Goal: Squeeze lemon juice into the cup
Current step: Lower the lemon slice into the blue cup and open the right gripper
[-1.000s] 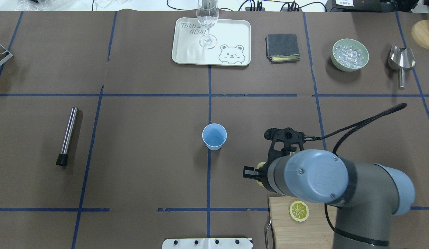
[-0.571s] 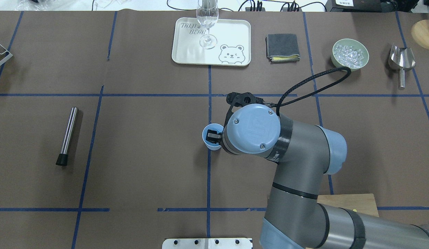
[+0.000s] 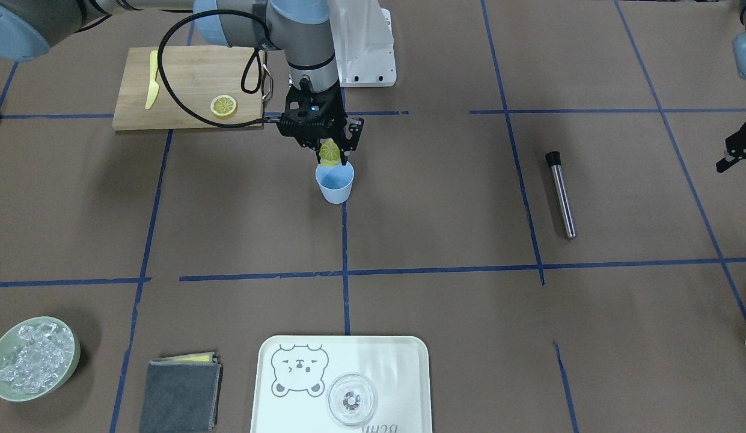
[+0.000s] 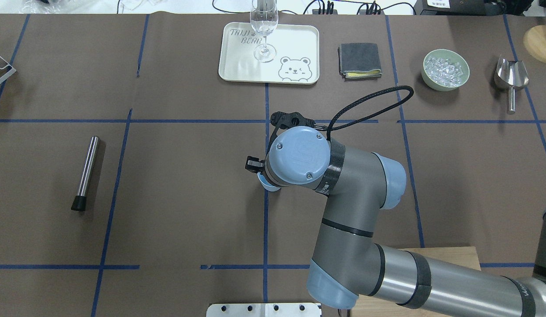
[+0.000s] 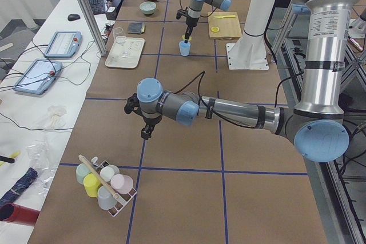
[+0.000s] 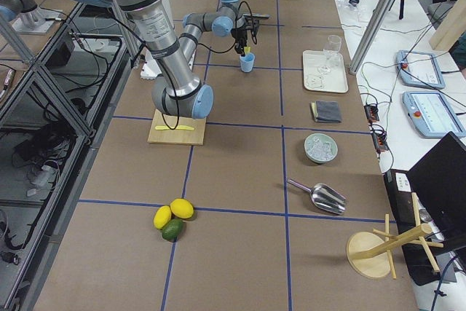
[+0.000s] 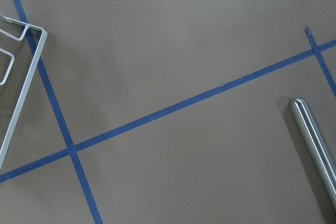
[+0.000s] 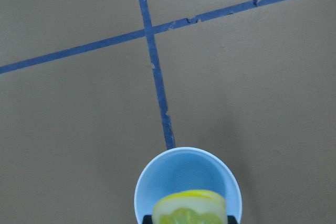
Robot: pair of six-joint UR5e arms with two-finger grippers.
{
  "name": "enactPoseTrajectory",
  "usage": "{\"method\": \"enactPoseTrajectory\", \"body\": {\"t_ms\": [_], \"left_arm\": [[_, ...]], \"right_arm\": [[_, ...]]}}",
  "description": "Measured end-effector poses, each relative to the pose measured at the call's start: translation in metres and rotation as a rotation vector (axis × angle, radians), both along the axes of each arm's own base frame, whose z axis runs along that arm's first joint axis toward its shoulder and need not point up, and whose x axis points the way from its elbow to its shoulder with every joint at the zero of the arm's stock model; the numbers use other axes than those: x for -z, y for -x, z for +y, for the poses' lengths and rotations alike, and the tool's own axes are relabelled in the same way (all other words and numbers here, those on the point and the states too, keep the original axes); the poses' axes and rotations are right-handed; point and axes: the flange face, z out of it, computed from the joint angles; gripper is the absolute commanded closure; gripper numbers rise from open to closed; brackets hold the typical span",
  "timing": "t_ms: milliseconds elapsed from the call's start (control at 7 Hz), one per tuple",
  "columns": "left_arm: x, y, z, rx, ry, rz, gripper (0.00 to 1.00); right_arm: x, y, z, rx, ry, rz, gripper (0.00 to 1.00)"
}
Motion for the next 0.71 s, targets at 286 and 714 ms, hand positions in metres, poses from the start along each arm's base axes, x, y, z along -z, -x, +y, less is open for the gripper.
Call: {"method": "enactPoseTrajectory", "body": {"t_ms": [286,714], "left_arm": [[0.0012,0.0000,0.0001,0.000,-0.002,0.000,0.00],[0.0024,0.0000,0.0001,0.000,-0.005,0.001,0.00]], "right_arm": [[0.0015,0.0024,-0.0036,-0.003,-0.001,0.001,0.46],[-0.0008,0.0046,-0.0084,-0.002,-0.003,0.010,0.40]]}}
